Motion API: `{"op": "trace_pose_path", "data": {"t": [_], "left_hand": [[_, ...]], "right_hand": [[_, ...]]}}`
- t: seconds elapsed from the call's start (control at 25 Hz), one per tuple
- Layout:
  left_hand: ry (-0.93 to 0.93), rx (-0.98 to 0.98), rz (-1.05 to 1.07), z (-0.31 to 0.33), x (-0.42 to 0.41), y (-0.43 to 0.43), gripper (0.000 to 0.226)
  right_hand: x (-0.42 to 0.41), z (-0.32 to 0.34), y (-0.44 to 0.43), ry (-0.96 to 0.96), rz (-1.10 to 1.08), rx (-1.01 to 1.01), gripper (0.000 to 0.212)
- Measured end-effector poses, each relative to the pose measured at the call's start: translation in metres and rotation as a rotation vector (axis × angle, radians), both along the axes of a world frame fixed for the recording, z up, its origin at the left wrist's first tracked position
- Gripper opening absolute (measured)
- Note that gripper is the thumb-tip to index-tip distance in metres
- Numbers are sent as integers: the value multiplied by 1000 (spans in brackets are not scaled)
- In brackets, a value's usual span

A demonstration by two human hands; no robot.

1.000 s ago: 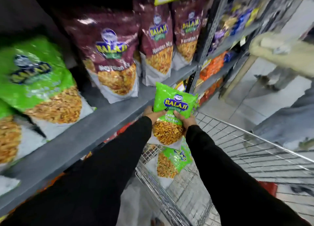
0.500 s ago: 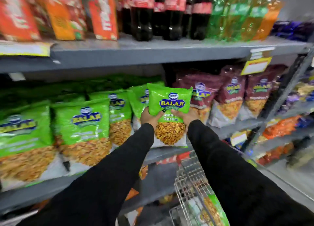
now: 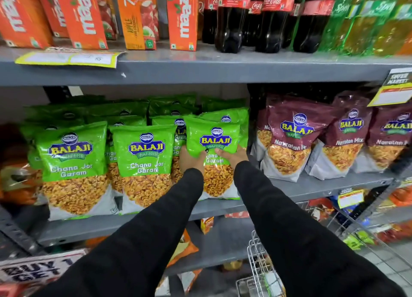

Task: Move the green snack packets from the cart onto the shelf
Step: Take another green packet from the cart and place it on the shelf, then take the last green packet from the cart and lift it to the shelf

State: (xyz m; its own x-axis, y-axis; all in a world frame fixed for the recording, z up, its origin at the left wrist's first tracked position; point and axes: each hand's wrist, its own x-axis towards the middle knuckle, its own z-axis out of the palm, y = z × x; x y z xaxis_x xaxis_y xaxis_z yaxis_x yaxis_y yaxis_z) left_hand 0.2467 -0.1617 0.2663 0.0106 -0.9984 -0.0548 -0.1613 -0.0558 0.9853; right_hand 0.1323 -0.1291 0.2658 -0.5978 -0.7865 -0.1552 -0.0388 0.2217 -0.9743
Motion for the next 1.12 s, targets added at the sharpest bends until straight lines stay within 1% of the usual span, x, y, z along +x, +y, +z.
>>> {"op": "trace_pose_path", "data": {"t": [0.08,0.12,0.2,0.28,0.48,0.52,0.56,0.64,0.68,0.72,0.8,0.88,0.92,1.0,1.08,1.12], "left_hand": [[-30,-13,24,-2,-2,4,70],[-34,-30,26,-2,-2,5,72],[-24,-70,49,-2,1,4,70],[-20,-96,81,-1,5,5,68],[-41,-155,35,3,15,16,64],[-49,-202,35,5,15,20,67],[-87,-292,47,6,13,26,71],[-225,-519,60,6,3,39,77],[-273,-602,36,8,-6,47,76],[-287,-655,-15,7,-20,56,73],[-254,-692,-165,-1,-53,78,65],[-214,-648,-385,-18,-93,108,53],[-228,-609,-488,-31,-109,120,49],[-310,-512,-683,-67,-147,147,41],[-435,-366,-894,-115,-181,174,37],[-519,-284,-985,-141,-201,189,38]], "right_hand": [[4,-2,0,33,-15,-10,98],[6,-2,0,42,-20,-21,95],[12,-2,0,49,-13,-40,90],[18,1,0,42,14,-45,90],[25,1,5,50,4,-57,91],[27,1,7,36,-4,-70,89],[26,2,10,6,-21,-90,87],[17,7,22,-65,-94,-146,74],[7,9,29,-99,-150,-171,66],[-10,6,41,-136,-222,-192,57],[-49,-7,75,-200,-370,-217,41],[-96,-34,121,-205,-520,-176,38],[-112,-51,142,-201,-583,-153,35],[-145,-96,191,-248,-703,-79,10],[-164,-143,230,-322,-793,73,18],[-172,-170,251,-369,-824,186,14]]}}
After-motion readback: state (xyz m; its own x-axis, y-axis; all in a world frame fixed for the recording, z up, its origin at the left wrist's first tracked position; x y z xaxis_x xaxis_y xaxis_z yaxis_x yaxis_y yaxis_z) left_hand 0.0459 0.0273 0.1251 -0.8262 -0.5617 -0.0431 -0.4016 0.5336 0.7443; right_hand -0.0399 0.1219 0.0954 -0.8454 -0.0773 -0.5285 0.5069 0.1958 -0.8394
